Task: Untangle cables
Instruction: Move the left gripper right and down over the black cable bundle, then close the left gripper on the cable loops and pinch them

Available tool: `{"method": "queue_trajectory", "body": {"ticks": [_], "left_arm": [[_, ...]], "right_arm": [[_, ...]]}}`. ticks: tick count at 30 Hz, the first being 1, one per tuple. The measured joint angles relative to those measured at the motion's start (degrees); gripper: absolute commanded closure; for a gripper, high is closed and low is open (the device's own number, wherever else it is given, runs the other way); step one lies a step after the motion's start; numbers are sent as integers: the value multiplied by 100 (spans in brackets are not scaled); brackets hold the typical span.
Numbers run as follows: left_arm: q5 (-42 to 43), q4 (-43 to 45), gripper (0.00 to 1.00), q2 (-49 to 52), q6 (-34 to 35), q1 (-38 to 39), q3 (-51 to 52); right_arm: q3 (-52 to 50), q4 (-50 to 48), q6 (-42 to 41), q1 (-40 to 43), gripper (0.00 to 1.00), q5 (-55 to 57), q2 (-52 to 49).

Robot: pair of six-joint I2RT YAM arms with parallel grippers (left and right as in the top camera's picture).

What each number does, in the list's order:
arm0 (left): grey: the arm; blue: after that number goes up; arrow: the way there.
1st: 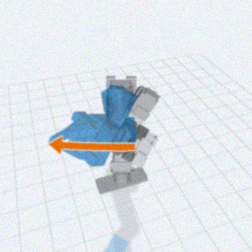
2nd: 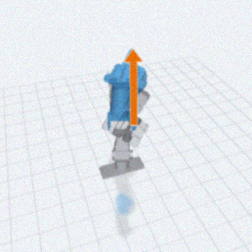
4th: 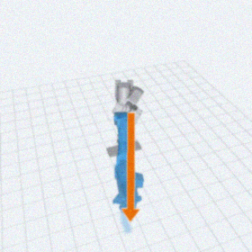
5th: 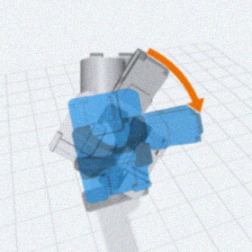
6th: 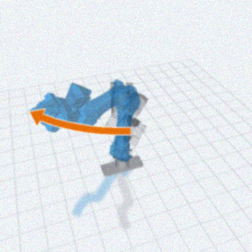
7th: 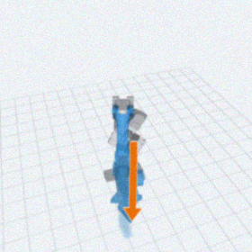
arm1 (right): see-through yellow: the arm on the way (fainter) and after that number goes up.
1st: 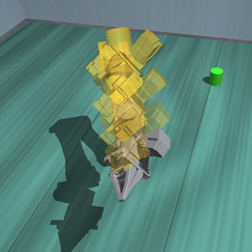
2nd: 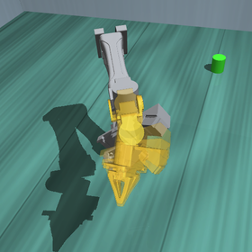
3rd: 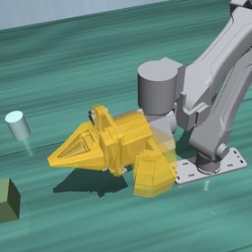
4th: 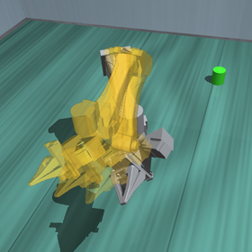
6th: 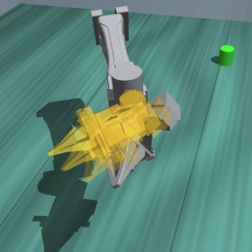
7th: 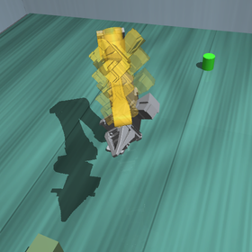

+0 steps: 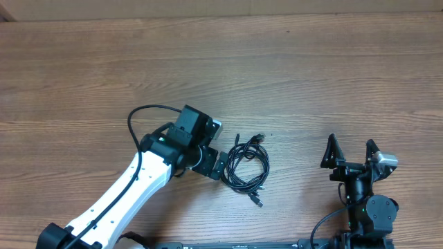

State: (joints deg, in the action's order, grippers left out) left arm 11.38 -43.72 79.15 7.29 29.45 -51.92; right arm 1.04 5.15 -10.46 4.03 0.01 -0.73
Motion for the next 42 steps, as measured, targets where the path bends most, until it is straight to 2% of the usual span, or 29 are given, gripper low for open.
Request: {"method": "queue_trajectory", "body": {"ticks": [7, 21, 34, 42], "left_arm": [[-28, 0, 0, 0, 496, 317, 0], [-767, -24, 0, 76, 1788, 833, 0], [-868, 7, 0, 599, 2181, 1099, 0], [-911, 26, 0, 695, 2686, 1250, 0]], "right_arm": [[0, -2, -2, 0, 0, -2, 0], [0, 2, 0, 0, 0, -2, 0], [0, 0, 0, 2, 0, -2, 0], [0, 2, -2, 0, 0, -2, 0]]}}
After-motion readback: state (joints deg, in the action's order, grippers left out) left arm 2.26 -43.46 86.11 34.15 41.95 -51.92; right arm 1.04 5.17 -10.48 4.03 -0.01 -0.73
